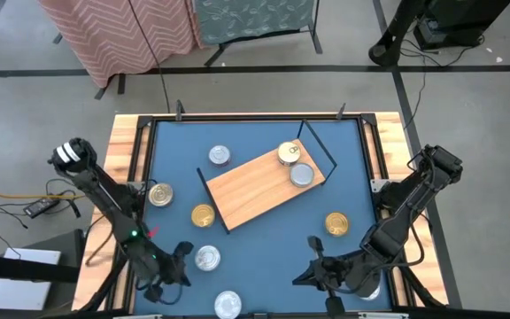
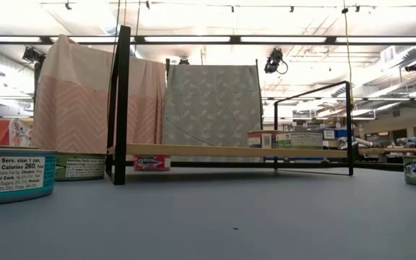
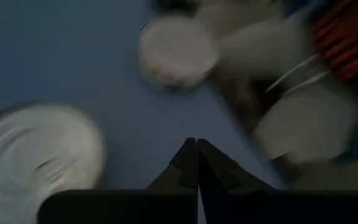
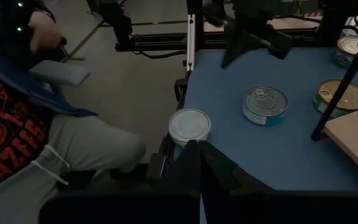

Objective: Stack canned seafood by type on shelf
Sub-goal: Put the green/blue tuna can on the shelf

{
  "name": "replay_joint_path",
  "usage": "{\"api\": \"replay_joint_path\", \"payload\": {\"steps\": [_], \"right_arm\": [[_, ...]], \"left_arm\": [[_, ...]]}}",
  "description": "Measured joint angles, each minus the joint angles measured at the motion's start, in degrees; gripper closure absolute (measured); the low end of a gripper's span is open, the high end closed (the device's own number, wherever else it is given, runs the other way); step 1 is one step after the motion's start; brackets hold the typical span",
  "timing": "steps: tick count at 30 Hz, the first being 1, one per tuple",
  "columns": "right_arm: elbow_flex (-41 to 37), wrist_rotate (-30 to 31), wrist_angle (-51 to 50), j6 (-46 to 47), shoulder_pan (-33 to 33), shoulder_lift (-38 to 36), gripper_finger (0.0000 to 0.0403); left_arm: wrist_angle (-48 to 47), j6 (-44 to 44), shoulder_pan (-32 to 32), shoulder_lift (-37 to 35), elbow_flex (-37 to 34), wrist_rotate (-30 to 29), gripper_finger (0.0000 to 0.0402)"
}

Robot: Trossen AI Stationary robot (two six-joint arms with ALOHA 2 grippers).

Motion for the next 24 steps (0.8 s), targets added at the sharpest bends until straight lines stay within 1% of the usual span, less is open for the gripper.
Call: {"api": "replay_joint_path", "payload": {"steps": [2, 6, 9, 11, 14, 18, 24], "right_arm": [[0.0, 0.09, 0.01, 0.04, 0.27, 0.0, 0.0398], [0.0, 0.64, 0.03, 0.22, 1.0, 0.01, 0.0398], [0.0, 2.18, 0.38, 0.46, 1.81, 0.85, 0.0398], [0.02, 2.26, 0.48, 1.02, 2.23, 1.9, 0.0398], [0.02, 2.13, 0.59, 2.22, 2.83, 3.49, 0.0398], [0.0, 2.58, -0.19, 2.62, 3.41, 5.13, 0.0398], [0.0, 5.34, 0.09, 1.35, 3.79, 5.21, 0.0398]], "left_arm": [[-7.16, 1.77, 0.0, 1.75, 4.04, -2.19, 0.0398], [-14.45, 7.63, 0.0, 3.09, 10.49, -7.27, 0.0398], [-18.76, 10.4, 0.0, 3.16, 13.28, -10.93, 0.0398], [-20.89, 10.75, 0.0, 3.15, 14.04, -12.57, 0.0398], [-24.67, 10.37, 0.0, 3.18, 14.02, -12.96, 0.0399], [-29.91, 7.82, 0.17, 3.25, 14.01, -13.69, 0.0399], [-29.58, 5.98, 1.23, 3.25, 14.0, -12.67, 0.0399]]}}
